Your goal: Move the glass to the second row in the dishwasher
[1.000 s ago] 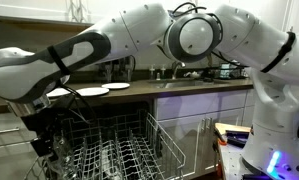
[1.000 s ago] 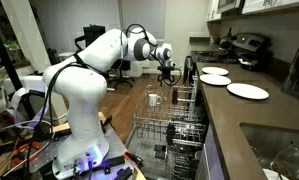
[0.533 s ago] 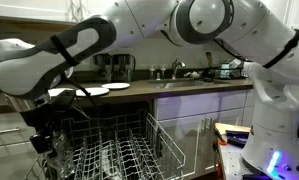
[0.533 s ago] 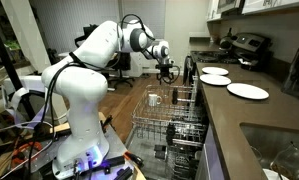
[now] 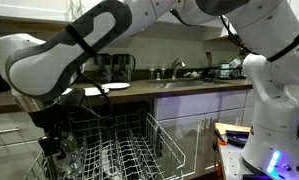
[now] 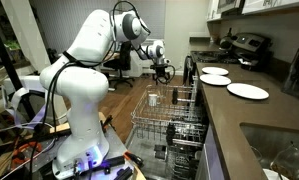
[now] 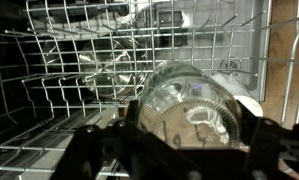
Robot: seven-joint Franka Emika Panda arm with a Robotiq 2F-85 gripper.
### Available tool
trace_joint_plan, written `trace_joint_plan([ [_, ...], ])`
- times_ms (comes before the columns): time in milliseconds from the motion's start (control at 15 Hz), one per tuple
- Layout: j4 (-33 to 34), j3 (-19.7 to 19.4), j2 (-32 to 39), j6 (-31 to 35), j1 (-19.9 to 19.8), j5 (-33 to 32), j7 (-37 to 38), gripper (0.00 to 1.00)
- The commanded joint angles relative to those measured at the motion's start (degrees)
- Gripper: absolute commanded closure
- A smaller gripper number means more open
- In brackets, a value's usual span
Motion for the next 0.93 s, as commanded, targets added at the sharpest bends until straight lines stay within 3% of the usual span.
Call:
trace_joint_plan([
  [0,-0.1,4.9,-0.5,-0.4,-3.7,-3.9,2.1,0.12],
  [67,-0.3,4.9,-0.7,-0.4,-3.7,-3.9,2.1,0.37],
  [533,-3.8,9.0,-2.0,0.1,-6.0,-6.9,6.9,0.37],
  [867,-5.0,10.0,-3.0,-0.8,-6.4,-6.9,8.8,0.37],
])
